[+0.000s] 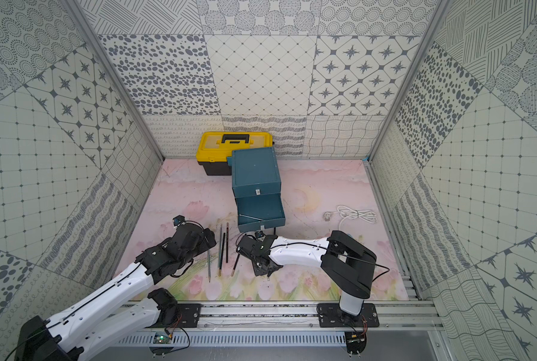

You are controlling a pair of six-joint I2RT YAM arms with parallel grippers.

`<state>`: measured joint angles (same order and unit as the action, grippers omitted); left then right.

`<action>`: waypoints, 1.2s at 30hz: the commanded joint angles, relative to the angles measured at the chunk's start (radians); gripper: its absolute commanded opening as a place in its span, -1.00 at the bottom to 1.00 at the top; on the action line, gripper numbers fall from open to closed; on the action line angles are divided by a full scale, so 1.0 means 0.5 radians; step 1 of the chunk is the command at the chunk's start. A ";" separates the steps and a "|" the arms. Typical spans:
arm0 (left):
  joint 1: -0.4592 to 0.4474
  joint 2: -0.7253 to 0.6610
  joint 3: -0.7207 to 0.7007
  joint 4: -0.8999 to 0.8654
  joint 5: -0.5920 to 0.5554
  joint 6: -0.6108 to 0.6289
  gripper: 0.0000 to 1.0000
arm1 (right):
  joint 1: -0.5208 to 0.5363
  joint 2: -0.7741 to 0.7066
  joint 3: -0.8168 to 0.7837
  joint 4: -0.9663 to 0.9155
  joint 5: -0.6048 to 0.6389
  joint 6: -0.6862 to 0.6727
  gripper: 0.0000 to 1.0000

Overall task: Please place the pencils in the drawer according to their color
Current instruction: Pick up the pencil from the center of the board.

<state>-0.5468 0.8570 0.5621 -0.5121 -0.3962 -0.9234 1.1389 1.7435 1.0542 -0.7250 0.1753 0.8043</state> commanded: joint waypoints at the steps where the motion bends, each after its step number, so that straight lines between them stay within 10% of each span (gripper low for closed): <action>1: 0.008 0.005 -0.004 0.036 0.001 -0.022 0.98 | -0.017 0.051 0.003 0.061 -0.028 0.016 -0.41; 21: 0.008 0.010 -0.001 0.035 0.001 -0.025 0.98 | -0.023 0.035 -0.117 -0.035 -0.219 -0.019 -1.00; 36: 0.007 0.007 0.006 0.028 -0.011 -0.020 0.99 | -0.020 -0.160 -0.101 -0.063 -0.222 -0.447 -1.00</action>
<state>-0.5465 0.8593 0.5617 -0.5121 -0.3962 -0.9234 1.1240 1.7058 1.0092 -0.7300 0.0769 0.6437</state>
